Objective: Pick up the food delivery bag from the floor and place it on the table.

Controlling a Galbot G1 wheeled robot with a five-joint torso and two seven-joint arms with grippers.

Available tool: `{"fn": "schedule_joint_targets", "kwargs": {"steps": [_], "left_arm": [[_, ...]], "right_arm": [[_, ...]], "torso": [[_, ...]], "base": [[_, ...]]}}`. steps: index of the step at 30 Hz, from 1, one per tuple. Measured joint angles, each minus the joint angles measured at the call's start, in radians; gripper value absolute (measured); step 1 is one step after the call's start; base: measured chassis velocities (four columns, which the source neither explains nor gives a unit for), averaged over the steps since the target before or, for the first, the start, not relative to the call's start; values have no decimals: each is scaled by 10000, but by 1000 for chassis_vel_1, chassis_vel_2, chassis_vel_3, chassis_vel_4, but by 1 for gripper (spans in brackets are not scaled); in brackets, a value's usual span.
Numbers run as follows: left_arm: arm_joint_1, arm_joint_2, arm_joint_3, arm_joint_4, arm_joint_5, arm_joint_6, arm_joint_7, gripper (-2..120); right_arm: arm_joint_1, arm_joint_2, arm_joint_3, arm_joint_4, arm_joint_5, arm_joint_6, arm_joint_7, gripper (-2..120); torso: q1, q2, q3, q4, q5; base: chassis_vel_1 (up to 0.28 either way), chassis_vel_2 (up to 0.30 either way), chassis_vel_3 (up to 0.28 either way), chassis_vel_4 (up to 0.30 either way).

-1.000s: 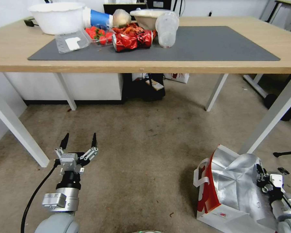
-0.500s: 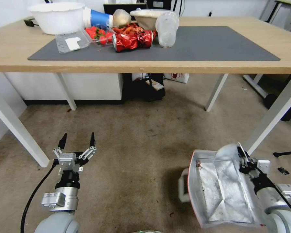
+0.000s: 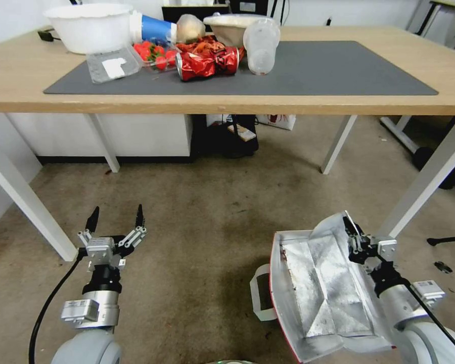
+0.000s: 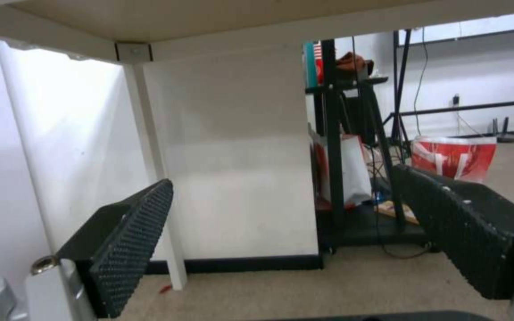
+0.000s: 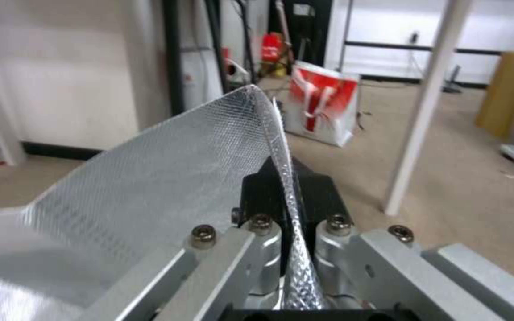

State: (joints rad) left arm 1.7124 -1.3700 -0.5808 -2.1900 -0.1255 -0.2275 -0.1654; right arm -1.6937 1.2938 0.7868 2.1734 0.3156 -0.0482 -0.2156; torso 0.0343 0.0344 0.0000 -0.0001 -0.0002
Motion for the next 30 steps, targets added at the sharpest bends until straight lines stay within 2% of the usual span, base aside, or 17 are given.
{"fn": "schedule_joint_targets", "kwargs": {"steps": [16, 20, 26, 28, 30], "left_arm": [[4, -10, -26, 113, 13, -11, -128, 93], [8, 11, -23, 134, 18, -12, -166, 93], [12, 12, -21, 138, 23, -20, -179, 95], [11, 8, -19, 120, 28, -20, -180, 94], [10, 8, -19, 114, 29, -20, -181, 94]], "right_arm": [[-313, -268, -564, 501, 260, 321, -735, 0], [-343, -358, -496, 482, 933, 835, -1506, 0], [-383, -422, -404, 490, 1302, 1112, -1986, 0], [-356, -456, -313, 485, 1816, 1347, -2604, 0], [-342, -462, -281, 474, 1903, 1391, -2755, 0]], "torso": [[0, 0, 0, 0, 2], [0, -1, 0, 0, 1], [0, 0, 0, 0, 2], [1, 0, 0, 0, 2], [0, 0, 0, 1, 2]], "base": [[0, 0, 0, 0], [0, 0, 0, 0], [0, 0, 0, 0], [0, 0, 0, 0], [0, 0, 0, 0]]}}
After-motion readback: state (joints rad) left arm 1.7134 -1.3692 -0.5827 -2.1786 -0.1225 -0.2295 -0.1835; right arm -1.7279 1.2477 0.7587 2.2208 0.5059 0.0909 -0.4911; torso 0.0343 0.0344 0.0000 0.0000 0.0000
